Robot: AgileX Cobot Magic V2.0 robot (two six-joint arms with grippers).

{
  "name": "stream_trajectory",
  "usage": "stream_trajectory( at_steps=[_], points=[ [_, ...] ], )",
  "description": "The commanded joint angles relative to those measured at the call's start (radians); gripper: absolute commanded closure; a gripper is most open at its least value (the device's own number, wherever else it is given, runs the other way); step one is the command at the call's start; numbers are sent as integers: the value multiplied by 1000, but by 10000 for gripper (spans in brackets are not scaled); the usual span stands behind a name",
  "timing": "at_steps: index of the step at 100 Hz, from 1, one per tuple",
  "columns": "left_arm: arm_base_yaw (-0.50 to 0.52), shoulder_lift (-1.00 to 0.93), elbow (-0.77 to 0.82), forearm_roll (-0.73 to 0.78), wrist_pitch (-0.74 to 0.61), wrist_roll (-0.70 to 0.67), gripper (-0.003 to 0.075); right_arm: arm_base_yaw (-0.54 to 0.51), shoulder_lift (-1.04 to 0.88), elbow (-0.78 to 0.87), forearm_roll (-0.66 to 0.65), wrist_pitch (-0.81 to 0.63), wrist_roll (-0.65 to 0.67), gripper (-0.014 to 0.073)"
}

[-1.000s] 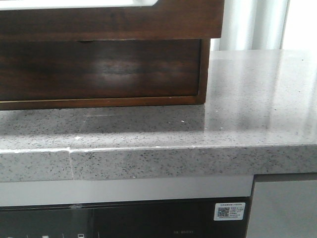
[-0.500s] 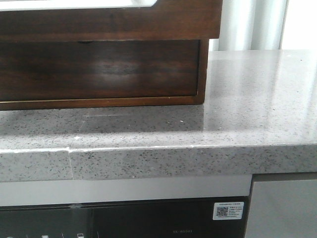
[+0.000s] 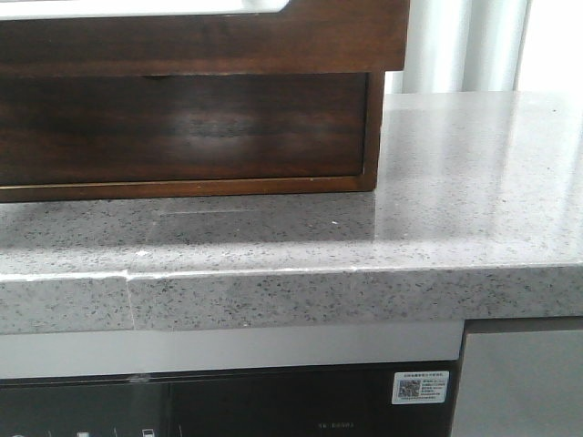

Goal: Put scissors in drawer with both arms

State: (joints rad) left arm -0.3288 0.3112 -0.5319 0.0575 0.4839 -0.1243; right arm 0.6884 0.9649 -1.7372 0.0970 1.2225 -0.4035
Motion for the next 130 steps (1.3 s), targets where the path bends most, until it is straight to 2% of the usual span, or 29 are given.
stream_trajectory(
  at_steps=[1,29,50,70,87,105,117,130],
  points=[
    [-4,10,-37,-7,-75,0,716,-6,-116,143,-26,-197,14,690],
    [-4,10,-37,-7,-75,0,716,-6,-461,733,-40,-672,33,690],
    [-4,10,-37,-24,-75,54,716,-6,-629,1063,-40,-906,145,690],
    [-4,-49,-5,-112,-73,136,716,-7,-706,1228,-40,-969,159,690],
    [-4,-190,66,-221,-73,212,716,-8,-734,1303,-40,-987,159,690],
    [-4,-355,148,-222,-71,212,716,-8,-741,1342,-38,-1012,170,690],
    [-4,-336,182,-235,-41,212,716,-17,-741,1373,-33,-1014,172,690],
    [-4,-338,233,-237,-77,212,716,-25,-741,1408,-31,-1014,174,690]
  ],
)
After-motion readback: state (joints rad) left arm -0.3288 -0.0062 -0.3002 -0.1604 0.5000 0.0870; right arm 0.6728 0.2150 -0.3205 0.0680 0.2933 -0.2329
